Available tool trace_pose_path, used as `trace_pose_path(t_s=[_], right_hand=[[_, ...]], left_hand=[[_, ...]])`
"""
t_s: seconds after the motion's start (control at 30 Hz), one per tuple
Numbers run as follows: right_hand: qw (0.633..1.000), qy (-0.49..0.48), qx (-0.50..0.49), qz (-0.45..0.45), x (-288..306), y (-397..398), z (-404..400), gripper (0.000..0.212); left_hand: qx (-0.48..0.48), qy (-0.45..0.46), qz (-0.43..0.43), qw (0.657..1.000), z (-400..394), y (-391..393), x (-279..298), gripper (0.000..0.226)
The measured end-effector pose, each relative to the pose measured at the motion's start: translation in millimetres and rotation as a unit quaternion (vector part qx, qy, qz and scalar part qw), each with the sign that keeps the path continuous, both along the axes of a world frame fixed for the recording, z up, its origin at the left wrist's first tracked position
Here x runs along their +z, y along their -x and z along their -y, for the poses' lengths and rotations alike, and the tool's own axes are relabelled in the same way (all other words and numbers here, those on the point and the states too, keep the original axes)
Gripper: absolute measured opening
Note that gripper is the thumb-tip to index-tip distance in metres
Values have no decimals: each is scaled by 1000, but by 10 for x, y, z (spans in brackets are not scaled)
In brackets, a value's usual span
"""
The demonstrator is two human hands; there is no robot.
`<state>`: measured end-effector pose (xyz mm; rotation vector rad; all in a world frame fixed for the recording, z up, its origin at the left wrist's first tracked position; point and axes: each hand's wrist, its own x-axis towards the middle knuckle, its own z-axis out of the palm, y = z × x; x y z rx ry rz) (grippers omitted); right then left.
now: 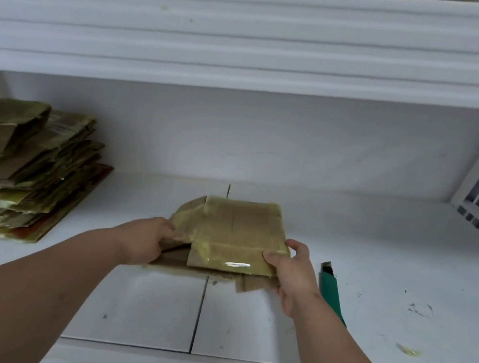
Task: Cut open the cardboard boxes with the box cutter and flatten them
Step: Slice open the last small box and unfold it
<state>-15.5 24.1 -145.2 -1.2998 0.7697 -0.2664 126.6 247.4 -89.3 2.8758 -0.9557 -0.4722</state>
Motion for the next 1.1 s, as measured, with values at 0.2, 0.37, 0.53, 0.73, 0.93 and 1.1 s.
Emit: trace_pose_path(t_s=[0.2,0.37,0.53,0.73,0.93,1.1], right_hand=[[993,112,15,-46,-100,71,-119,55],[945,289,80,-134,-101,99,-161,34],[773,547,140,-288,-141,247,-199,40],[726,616,258,-164,-196,72,-202,63],[655,628,318,-277,-283,-87,-240,72],[665,635,289,-266,-233,-296,-251,83]], left_hand=[[64,56,-121,989,112,151,-21,59],[18,-58,-55,997,233,193,-327,86],[4,-117,-18,993,271,282,-552,80],[22,-77,20,997,371,200,-562,54],[-3,47,14,999,396,70,-747,28],[-17,-30,-29,999,492,-76,-607,96]])
